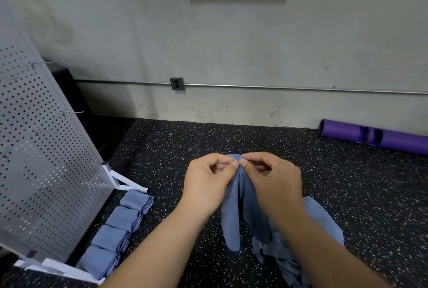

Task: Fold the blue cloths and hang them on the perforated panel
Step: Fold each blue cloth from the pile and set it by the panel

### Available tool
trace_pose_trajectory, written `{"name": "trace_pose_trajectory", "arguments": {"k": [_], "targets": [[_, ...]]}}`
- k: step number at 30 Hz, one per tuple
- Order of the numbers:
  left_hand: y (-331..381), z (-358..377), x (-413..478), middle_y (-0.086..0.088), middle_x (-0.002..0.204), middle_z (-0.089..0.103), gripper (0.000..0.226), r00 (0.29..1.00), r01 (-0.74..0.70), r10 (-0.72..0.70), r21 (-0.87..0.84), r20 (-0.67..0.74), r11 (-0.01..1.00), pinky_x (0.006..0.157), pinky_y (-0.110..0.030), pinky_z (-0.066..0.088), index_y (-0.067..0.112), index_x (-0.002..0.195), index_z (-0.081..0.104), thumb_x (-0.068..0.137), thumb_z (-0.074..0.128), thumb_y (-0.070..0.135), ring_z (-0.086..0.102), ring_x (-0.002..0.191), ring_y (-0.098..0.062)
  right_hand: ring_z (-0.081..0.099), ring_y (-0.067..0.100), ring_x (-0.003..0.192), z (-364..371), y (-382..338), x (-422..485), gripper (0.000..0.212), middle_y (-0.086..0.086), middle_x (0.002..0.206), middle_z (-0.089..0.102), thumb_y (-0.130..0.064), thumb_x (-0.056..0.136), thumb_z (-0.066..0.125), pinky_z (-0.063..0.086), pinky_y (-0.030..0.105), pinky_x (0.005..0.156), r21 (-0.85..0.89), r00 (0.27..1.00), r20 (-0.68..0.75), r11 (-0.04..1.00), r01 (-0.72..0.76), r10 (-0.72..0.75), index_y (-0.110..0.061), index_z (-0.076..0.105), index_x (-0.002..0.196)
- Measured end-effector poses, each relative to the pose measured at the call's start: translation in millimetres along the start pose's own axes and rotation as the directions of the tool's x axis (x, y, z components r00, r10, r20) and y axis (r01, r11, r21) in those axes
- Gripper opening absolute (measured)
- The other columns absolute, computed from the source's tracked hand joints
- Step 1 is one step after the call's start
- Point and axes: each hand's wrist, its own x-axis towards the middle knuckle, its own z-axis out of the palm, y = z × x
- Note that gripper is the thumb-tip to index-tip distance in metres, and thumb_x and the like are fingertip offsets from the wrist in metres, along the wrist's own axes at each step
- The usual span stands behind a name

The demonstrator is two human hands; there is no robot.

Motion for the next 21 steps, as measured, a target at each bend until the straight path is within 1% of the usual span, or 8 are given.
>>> {"name": "trace_pose_trajectory", "arguments": {"k": [2,5,8,14,16,18,20,21], "targets": [[1.0,-0.2,-0.5,-0.007,0.081,0.079,0.004,1.000,0.015,-0.015,0.016,0.005,1.000,0.083,-0.049,0.063,0.016,0.090,0.083,0.093,0.083,0.015,0.072,0.075,-0.018,0.074,-0.003,0.081,1.3,0.5,-1.2,0.024,-0.022,0.085,0.078,-0.014,0.092,0.082,0.058,0.014,0.073,0.004,1.000,0.008,1.000,-0.002,0.002,-0.038,0.081,0.091],[4.3,-0.4,-2.3,-0.007,0.083,0.081,0.001,0.999,0.038,-0.038,0.002,0.008,0.999,0.088,-0.047,0.065,0.015,0.093,0.083,0.094,0.082,0.014,0.079,0.084,-0.026,0.074,-0.002,0.082,1.7,1.1,-2.5,0.023,-0.023,0.086,0.078,-0.015,0.093,0.082,0.058,0.014,0.074,0.003,1.000,0.020,1.000,-0.006,0.006,-0.037,0.082,0.092],[7.2,-0.5,-3.8,-0.008,0.082,0.081,0.002,0.999,0.052,-0.052,-0.018,0.007,0.999,0.091,-0.050,0.064,0.014,0.092,0.083,0.093,0.082,0.012,0.080,0.086,-0.029,0.075,-0.001,0.083,2.1,2.0,-2.9,0.018,-0.021,0.088,0.079,-0.017,0.092,0.083,0.059,0.016,0.076,-0.014,0.999,0.029,1.000,-0.013,0.014,-0.035,0.084,0.096],[7.6,-0.5,-4.9,-0.009,0.082,0.080,0.003,0.997,0.074,-0.074,-0.023,0.015,0.997,0.093,-0.056,0.062,0.014,0.092,0.083,0.094,0.082,0.013,0.080,0.088,-0.028,0.074,-0.003,0.084,0.6,0.6,-3.0,0.021,-0.024,0.088,0.078,-0.015,0.092,0.083,0.057,0.012,0.075,-0.018,0.999,0.043,1.000,0.003,-0.003,-0.036,0.084,0.096],[6.9,-0.5,-5.1,-0.008,0.083,0.081,0.004,0.997,0.078,-0.077,-0.018,0.011,0.997,0.094,-0.057,0.062,0.015,0.092,0.083,0.094,0.081,0.012,0.079,0.090,-0.029,0.074,-0.002,0.084,0.1,1.4,-3.0,0.023,-0.025,0.089,0.078,-0.016,0.092,0.083,0.059,0.016,0.076,-0.035,0.999,0.054,0.999,0.011,-0.009,-0.038,0.083,0.096],[7.1,-0.8,-5.0,-0.009,0.084,0.081,0.006,0.997,0.081,-0.081,-0.033,0.012,0.996,0.096,-0.057,0.061,0.016,0.094,0.083,0.095,0.079,0.011,0.079,0.092,-0.030,0.075,0.000,0.085,-0.3,2.0,-3.2,0.023,-0.024,0.090,0.078,-0.016,0.092,0.083,0.062,0.023,0.079,-0.047,0.998,0.063,0.999,0.014,-0.011,-0.039,0.083,0.097],[7.7,-1.6,-4.7,-0.010,0.086,0.081,0.010,0.997,0.082,-0.082,-0.046,0.018,0.996,0.097,-0.053,0.061,0.015,0.096,0.083,0.097,0.076,0.009,0.079,0.091,-0.026,0.075,0.002,0.087,-1.4,1.9,-3.4,0.024,-0.025,0.090,0.078,-0.018,0.090,0.084,0.062,0.027,0.081,-0.047,0.997,0.071,0.999,0.014,-0.011,-0.041,0.082,0.097],[8.8,-1.8,-4.8,-0.010,0.086,0.081,0.013,0.997,0.078,-0.077,-0.042,0.018,0.996,0.095,-0.049,0.062,0.014,0.096,0.083,0.098,0.074,0.006,0.078,0.087,-0.022,0.074,0.002,0.087,-2.1,1.1,-3.6,0.025,-0.025,0.090,0.077,-0.019,0.088,0.086,0.061,0.026,0.081,-0.049,0.997,0.075,0.999,0.018,-0.015,-0.042,0.082,0.098]]}}
